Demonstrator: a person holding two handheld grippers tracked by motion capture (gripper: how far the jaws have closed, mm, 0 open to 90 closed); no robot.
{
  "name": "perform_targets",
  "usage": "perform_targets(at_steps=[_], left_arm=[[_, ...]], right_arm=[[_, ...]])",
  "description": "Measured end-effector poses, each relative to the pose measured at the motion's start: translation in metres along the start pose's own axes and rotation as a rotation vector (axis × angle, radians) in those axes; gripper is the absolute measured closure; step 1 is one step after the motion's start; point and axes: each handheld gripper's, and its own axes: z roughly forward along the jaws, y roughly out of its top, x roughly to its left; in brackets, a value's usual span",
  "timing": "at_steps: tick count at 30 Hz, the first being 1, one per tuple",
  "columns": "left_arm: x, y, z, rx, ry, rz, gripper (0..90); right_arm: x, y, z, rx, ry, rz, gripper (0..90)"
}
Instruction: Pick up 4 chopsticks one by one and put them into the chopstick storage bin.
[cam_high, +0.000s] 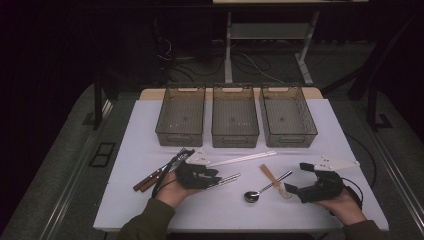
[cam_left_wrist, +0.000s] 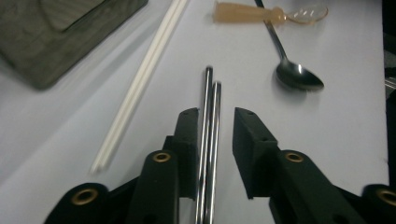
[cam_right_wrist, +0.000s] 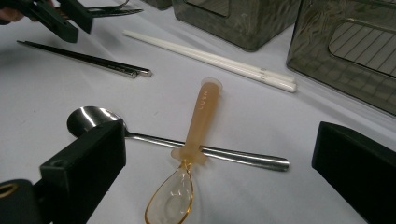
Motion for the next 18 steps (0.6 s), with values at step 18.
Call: perform_targets(at_steps=[18], left_arm=[[-0.004,-0.024,0.003,0.038,0.012,0.027,82.0]], right_arm=[[0.001,0.0,0.001,0.003,-0.001,-0.004,2.8]])
